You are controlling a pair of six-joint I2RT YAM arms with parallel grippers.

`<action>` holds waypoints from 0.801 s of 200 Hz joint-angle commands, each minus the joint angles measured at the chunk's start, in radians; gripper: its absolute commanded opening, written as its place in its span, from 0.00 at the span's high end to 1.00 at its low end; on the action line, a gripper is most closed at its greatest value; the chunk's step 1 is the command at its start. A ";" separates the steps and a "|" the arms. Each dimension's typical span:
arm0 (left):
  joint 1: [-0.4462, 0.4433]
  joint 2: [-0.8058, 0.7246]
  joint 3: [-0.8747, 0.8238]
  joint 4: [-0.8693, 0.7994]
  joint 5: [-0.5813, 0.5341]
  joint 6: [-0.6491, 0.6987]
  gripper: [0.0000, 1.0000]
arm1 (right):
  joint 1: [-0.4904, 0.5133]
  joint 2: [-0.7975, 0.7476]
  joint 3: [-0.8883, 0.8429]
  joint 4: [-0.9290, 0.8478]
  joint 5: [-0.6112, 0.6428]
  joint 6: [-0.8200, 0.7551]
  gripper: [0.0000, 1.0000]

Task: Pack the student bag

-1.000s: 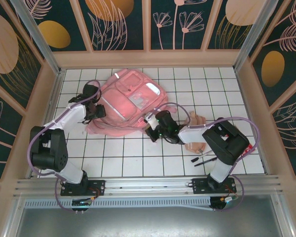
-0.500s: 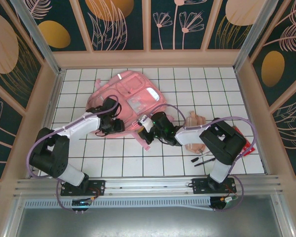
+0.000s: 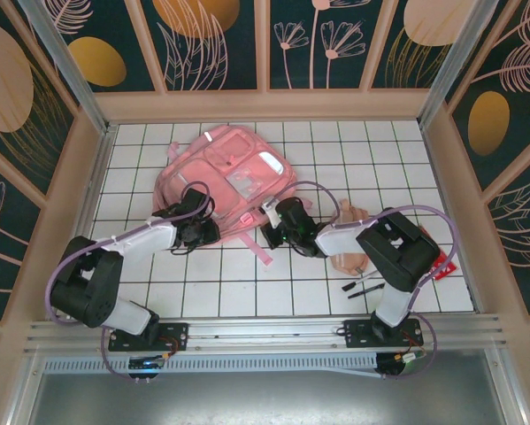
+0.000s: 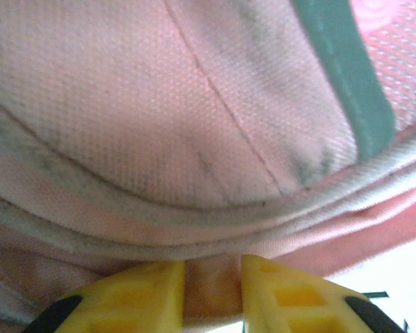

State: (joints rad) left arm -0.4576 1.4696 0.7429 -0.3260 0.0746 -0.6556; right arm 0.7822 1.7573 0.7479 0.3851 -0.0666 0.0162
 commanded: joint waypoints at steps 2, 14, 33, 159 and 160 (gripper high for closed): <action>0.002 -0.053 0.044 -0.123 0.112 0.104 0.60 | -0.055 -0.015 -0.030 -0.016 0.132 0.056 0.80; -0.002 -0.101 0.107 -0.136 0.151 0.149 0.50 | -0.055 -0.053 -0.065 0.030 0.073 0.053 0.72; -0.003 -0.159 0.215 -0.140 0.176 0.263 0.44 | -0.057 -0.130 -0.122 0.077 -0.003 0.045 0.65; -0.014 0.344 0.596 -0.324 -0.074 0.656 0.02 | -0.104 -0.563 -0.324 0.054 0.247 0.186 0.52; -0.014 0.344 0.597 -0.324 -0.076 0.656 0.02 | -0.104 -0.564 -0.324 0.054 0.243 0.184 0.52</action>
State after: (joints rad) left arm -0.4595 1.7931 1.2724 -0.6025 0.0238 -0.0238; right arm 0.6895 1.2171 0.4526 0.4522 0.1539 0.1864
